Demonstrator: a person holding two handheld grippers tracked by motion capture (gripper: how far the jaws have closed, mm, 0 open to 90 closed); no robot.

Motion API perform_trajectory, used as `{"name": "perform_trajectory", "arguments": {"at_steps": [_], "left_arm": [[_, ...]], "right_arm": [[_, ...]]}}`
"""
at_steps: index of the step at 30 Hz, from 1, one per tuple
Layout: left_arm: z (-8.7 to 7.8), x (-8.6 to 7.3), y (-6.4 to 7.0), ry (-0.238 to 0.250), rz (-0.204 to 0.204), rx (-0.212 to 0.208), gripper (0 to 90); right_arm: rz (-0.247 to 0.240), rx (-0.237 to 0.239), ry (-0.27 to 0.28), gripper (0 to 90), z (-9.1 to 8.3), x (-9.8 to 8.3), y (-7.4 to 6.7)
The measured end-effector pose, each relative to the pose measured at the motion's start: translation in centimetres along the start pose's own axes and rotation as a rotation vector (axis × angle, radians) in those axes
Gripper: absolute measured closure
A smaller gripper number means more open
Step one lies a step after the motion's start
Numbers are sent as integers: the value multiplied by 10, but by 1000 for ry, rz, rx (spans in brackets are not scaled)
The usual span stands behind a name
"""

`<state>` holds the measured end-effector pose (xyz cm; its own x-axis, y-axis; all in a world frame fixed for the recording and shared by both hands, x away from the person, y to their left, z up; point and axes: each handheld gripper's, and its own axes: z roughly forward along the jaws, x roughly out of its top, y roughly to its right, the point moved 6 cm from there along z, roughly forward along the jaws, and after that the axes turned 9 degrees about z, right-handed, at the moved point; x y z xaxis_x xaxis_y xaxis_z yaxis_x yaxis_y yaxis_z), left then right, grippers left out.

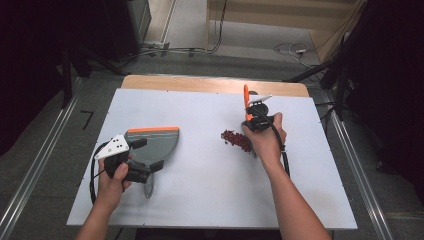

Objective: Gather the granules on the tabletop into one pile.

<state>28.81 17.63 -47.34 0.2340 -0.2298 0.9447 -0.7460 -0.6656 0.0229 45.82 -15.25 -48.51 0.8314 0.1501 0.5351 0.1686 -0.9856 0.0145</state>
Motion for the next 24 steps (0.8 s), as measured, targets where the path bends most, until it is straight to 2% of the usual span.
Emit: {"name": "perform_trajectory", "arguments": {"at_steps": [6,11,14,24], "left_arm": [[0,0,0,-2,0,0,0],[0,0,0,-3,0,1,0],[0,-1,-1,-5,-1,5,0],[0,0,-1,-5,0,6,0]], "right_arm": [[-11,4,-3,686,1,2,-3],[-41,-1,-2,686,1,2,-4],[-69,-5,-3,685,-1,2,0],[-71,-2,15,685,-8,2,15]]}}
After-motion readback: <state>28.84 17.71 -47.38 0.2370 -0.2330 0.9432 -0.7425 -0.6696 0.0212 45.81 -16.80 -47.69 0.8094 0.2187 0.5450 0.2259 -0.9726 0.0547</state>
